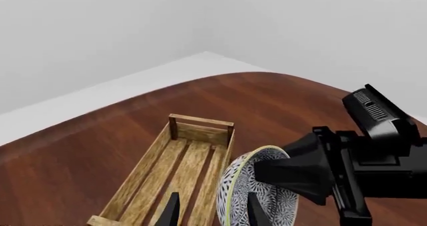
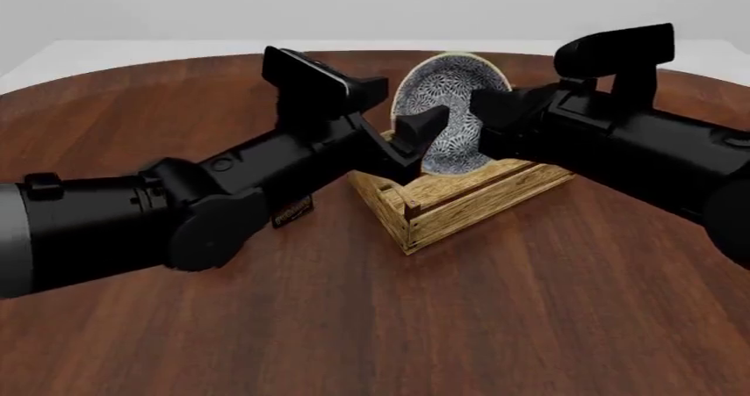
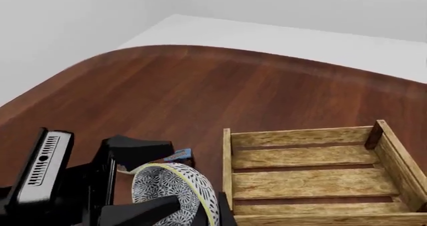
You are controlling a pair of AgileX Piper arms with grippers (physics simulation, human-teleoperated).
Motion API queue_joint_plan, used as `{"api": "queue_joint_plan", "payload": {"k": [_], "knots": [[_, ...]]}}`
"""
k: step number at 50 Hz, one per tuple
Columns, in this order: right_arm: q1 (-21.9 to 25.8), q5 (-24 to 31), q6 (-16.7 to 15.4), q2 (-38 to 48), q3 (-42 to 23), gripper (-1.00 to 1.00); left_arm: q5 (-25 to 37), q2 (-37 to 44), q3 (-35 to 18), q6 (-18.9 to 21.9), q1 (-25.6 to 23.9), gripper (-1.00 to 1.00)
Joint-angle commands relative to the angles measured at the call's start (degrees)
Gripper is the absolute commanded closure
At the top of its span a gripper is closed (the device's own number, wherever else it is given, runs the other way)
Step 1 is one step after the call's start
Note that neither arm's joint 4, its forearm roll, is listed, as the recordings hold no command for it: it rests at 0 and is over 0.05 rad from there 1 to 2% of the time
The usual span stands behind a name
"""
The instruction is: Stack the right bowl on the left bowl and place them in the tray.
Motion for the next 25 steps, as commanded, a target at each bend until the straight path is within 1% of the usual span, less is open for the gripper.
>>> {"api": "queue_joint_plan", "payload": {"k": [1,21,22,25], "knots": [[0.2,-0.2,0.1,-0.2,-0.6,1.0,-0.4,1.9,-0.3,-0.5,0.4,1.0],[0.4,-0.5,0.0,-0.1,-0.4,1.0,-1.0,1.8,-0.1,-1.1,0.9,1.0],[0.4,-0.5,0.0,-0.1,-0.4,-1.0,-1.1,1.9,-0.2,-1.2,0.9,1.0],[0.5,-0.4,0.0,-0.1,-0.3,-1.0,-1.1,2.1,-0.5,-1.2,1.3,1.0]]}}
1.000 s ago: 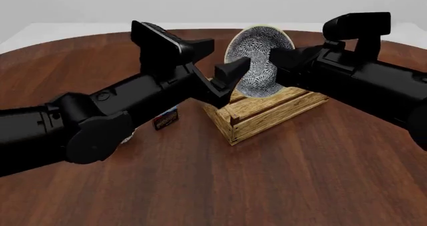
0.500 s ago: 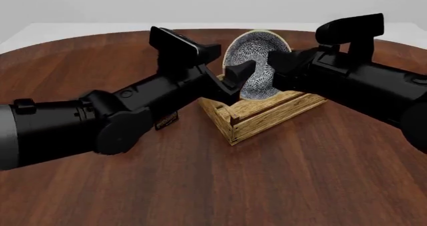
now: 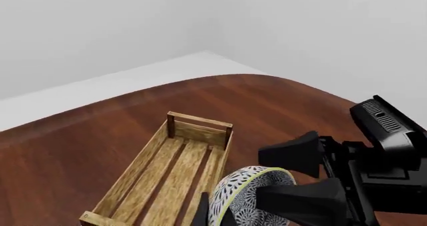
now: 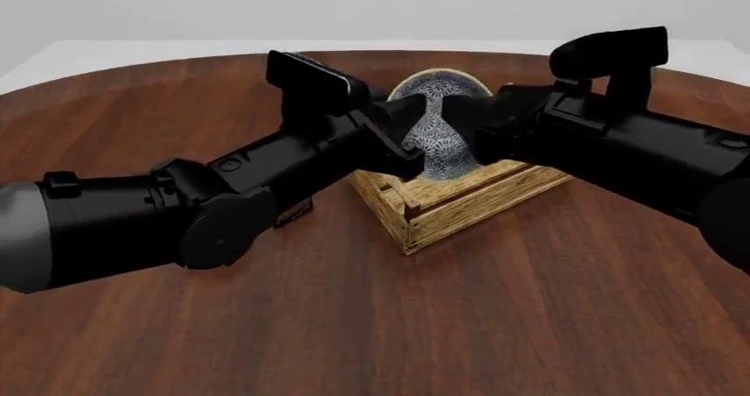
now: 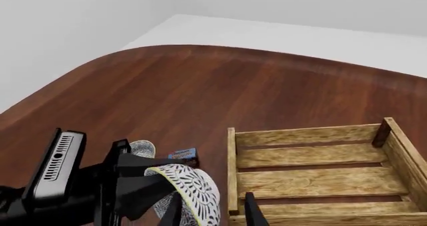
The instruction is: Stack the right bowl on the left bowl and place them in the tray.
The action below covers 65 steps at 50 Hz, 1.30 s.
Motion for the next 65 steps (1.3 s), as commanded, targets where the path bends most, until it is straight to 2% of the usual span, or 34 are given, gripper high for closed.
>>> {"api": "queue_joint_plan", "payload": {"k": [1,11,26,47,65], "knots": [[-0.1,0.0,0.3,-0.5,-0.3,-1.0,-0.2,0.7,-0.2,1.0,1.3,1.0],[0.3,0.2,0.5,-1.1,-0.2,-1.0,-0.6,3.2,-2.5,1.0,3.9,1.0],[0.5,1.1,0.3,-2.7,-0.3,-1.0,-0.7,2.9,-2.9,2.1,8.1,1.0],[0.4,1.7,-0.4,-3.7,-0.4,-1.0,1.3,-0.8,-0.7,2.9,13.4,1.0],[0.4,1.2,-0.6,-2.8,-0.4,-1.0,3.0,-4.9,1.7,3.3,15.2,1.0]]}}
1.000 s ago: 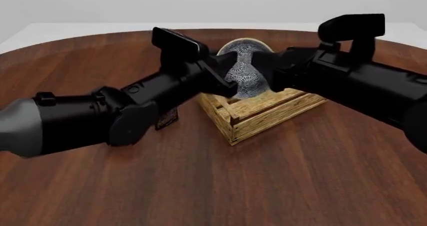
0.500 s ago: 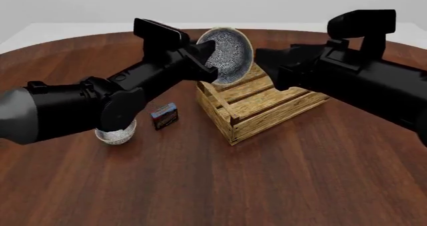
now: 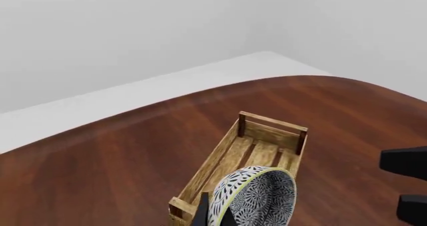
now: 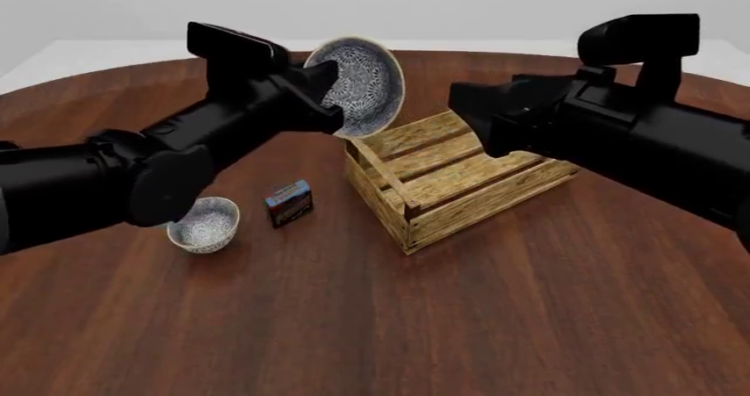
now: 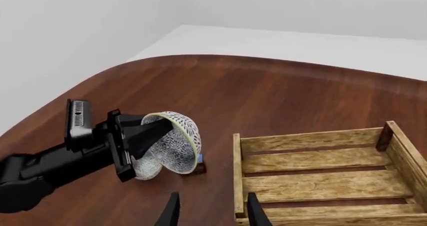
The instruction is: Stack the right bowl on the left bowl and place them in the tray.
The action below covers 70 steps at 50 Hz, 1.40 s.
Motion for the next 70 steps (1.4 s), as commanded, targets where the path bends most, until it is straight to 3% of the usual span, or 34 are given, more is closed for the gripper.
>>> {"api": "queue_joint_plan", "payload": {"k": [1,17,28,32,42,49,56,58,60,70], "knots": [[-0.2,-0.3,-0.3,0.5,0.0,-1.0,1.0,-2.8,1.1,0.3,1.3,1.0],[-0.2,-0.6,-0.7,1.7,-0.1,-1.0,3.6,-6.7,2.8,1.3,4.3,1.0],[-0.3,-0.7,-0.6,1.9,-0.1,-1.0,9.4,-11.4,2.2,5.3,8.5,1.0],[-0.4,-0.7,-0.7,1.9,-0.1,-1.0,13.3,-11.6,0.5,2.9,8.0,1.0],[0.2,-0.3,-0.9,1.3,0.0,-1.0,18.6,-15.8,-0.1,4.5,9.2,1.0],[0.1,0.1,-0.9,0.4,0.1,-1.0,24.2,-14.3,-1.5,6.4,9.4,1.0],[0.5,0.1,-1.1,0.2,0.4,-1.0,30.4,-15.4,-3.3,5.0,10.2,1.0],[0.6,0.2,-1.3,0.4,0.4,-1.0,33.7,-14.7,-5.0,1.4,9.3,1.0],[0.7,0.3,-1.3,0.4,0.4,-1.0,34.8,-16.3,-5.3,3.6,10.8,1.0],[0.2,0.3,-1.2,0.5,0.3,-1.0,42.4,-19.2,-7.5,6.4,12.6,1.0]]}}
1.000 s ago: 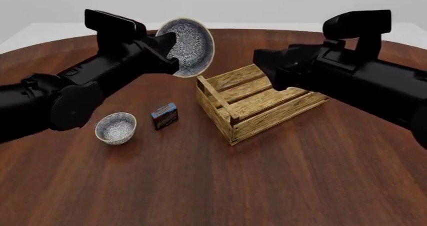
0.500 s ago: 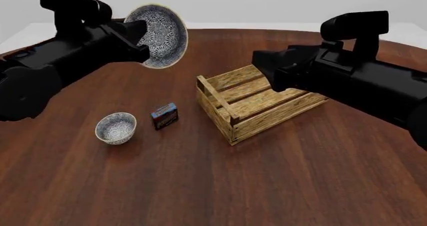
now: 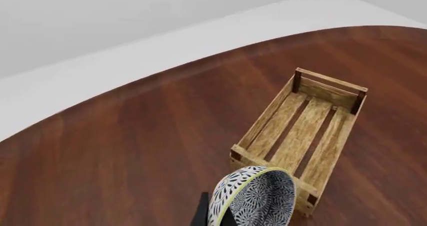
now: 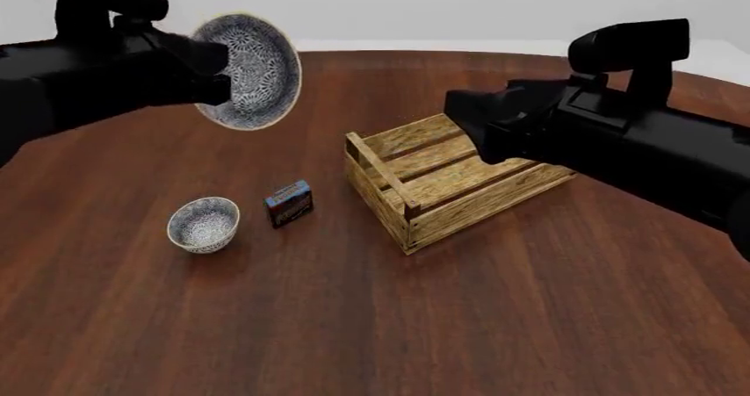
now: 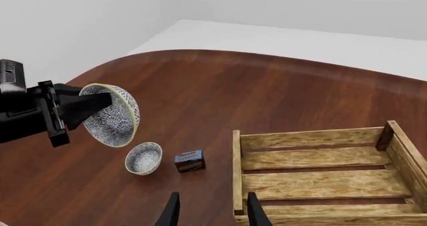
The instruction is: Stack the right bowl on the left bowl and place them in the tray.
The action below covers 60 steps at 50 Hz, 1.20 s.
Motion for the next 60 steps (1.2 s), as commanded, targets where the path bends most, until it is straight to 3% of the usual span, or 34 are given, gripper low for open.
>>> {"api": "queue_joint_plan", "payload": {"k": [1,6,17,22,23,30,60], "knots": [[-0.2,0.0,0.0,0.1,0.0,-1.0,8.8,-2.6,-3.0,1.6,1.6,1.0],[0.1,-0.3,-0.2,0.7,0.0,-1.0,11.2,-2.0,-3.1,4.0,2.2,1.0],[0.0,-0.6,-0.2,1.3,-0.1,-1.0,14.1,1.1,-3.6,2.5,4.2,1.0],[-0.1,-0.6,-0.1,1.4,-0.1,-1.0,12.8,1.5,-1.4,4.1,5.7,1.0],[-0.1,-0.6,-0.1,1.3,-0.1,-1.0,13.3,1.6,-1.7,2.6,5.4,1.0],[-0.1,-0.7,-0.1,1.3,0.0,-1.0,13.3,2.7,-1.2,2.0,7.0,1.0],[-0.3,-0.5,-0.2,1.2,0.0,-1.0,8.5,6.1,4.2,1.9,12.5,1.0]]}}
